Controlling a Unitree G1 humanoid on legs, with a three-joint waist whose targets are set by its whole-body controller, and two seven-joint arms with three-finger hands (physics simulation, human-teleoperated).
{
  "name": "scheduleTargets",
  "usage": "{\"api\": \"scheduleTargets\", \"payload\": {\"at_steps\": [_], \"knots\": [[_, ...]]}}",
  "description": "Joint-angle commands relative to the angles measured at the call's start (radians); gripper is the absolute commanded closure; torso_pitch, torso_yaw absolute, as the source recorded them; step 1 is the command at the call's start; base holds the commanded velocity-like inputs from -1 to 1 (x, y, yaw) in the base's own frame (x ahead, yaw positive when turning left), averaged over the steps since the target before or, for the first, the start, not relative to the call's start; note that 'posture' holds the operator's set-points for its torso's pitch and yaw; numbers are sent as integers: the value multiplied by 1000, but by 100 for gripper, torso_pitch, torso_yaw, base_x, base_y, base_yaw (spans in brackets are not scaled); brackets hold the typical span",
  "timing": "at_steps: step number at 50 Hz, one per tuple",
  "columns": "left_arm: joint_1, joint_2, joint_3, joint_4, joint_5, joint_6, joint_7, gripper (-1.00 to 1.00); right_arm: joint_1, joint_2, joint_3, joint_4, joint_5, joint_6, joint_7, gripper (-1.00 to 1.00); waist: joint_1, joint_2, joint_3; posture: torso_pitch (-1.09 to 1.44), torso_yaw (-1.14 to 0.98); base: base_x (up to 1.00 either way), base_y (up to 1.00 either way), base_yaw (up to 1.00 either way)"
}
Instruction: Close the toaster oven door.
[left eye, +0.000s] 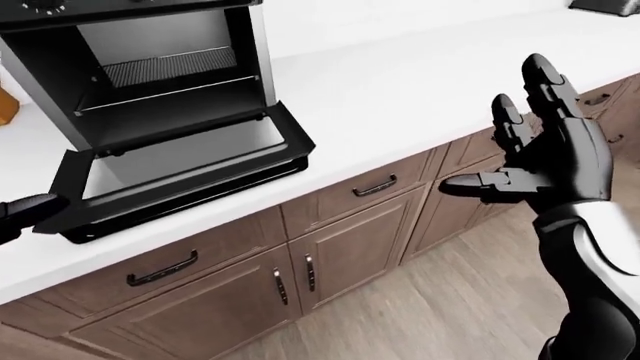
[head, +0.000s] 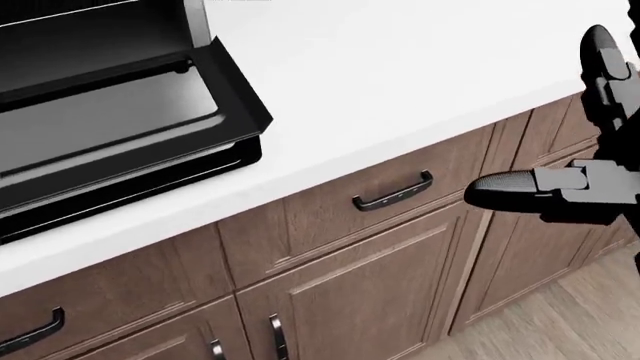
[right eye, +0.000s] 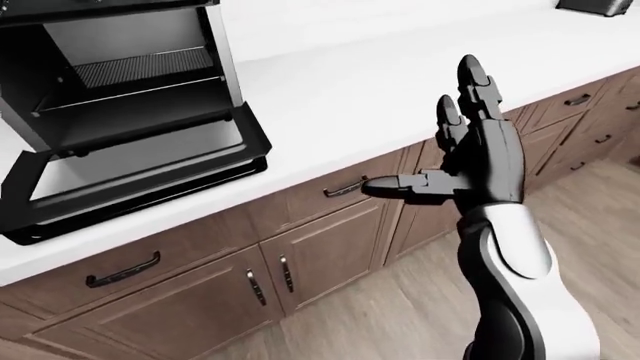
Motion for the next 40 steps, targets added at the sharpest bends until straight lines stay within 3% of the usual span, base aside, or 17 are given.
{"api": "scheduleTargets", "payload": {"at_steps": [1,4,5,6,7,10,15,18,19,20,23,27,30,31,32,35,40], "knots": [[-15,19,5,-28,-4,-30,-6,-100,-21,-12,-12,-21,-5,-33,-3,-100,-2,4,-10,0,0,9,8,0],[-14,19,5,-28,-4,-31,-6,-100,-19,-11,-10,-23,-7,-33,-3,-100,1,-57,-20,0,0,10,7,0],[-14,19,5,-27,-3,-31,-6,-100,-19,-11,-10,-24,-7,-32,-4,-100,6,-62,-27,0,0,9,7,0],[-14,19,6,-28,-4,-31,-6,-100,-19,-11,-11,-22,-7,-33,-3,-100,-6,-39,-18,0,0,9,8,0],[-14,19,6,-28,-4,-30,-6,-100,-19,-11,-10,-21,-8,-35,-2,-100,-6,-51,-17,0,0,10,7,0],[-13,19,9,-28,-6,-30,-7,-100,-19,-10,-9,-21,-9,-35,-2,-100,-8,-40,-24,0,0,10,8,0],[-14,25,16,-27,-12,-26,-6,-100,-22,-11,-10,-19,-11,-34,-2,-100,-12,11,-8,0,0,10,9,0],[-12,22,13,-29,-11,-27,-6,-100,-19,-10,-8,-22,-12,-34,-1,-100,-15,105,-31,0,0,10,10,0],[-13,23,14,-29,-12,-26,-6,-100,-20,-10,-9,-22,-11,-33,0,-100,-6,53,-17,0,0,10,12,0],[-13,24,15,-29,-13,-25,-5,-100,-21,-10,-11,-21,-11,-32,0,-100,-11,71,-12,0,0,10,14,0],[-14,26,15,-29,-13,-24,-4,-100,-22,-11,-11,-21,-10,-32,0,-100,-7,41,-18,0,0,10,16,0],[-15,28,16,-30,-16,-22,-2,-100,-24,-12,-13,-19,-9,-32,0,-100,-4,-9,-8,0,0,10,16,0],[-17,32,20,-31,-20,-18,0,-100,-26,-13,-11,-19,-8,-30,-2,-100,-2,-71,-18,0,0,10,16,0],[-17,34,21,-30,-21,-17,0,-100,-26,-13,-12,-20,-8,-30,-2,-100,-12,-32,-16,0,0,11,16,0],[-17,34,22,-29,-22,-18,0,-100,-27,-13,-12,-21,-6,-28,-4,-100,-7,-50,-17,0,0,10,16,0],[-16,34,18,-26,-19,-22,-1,-100,-30,-13,-13,-24,-3,-24,-7,-100,-10,-46,-26,0,0,10,16,0],[-15,36,23,-23,-19,-23,-3,-100,-29,-13,-12,-25,-2,-25,-9,-100,-17,14,-8,0,0,10,16,0]]}}
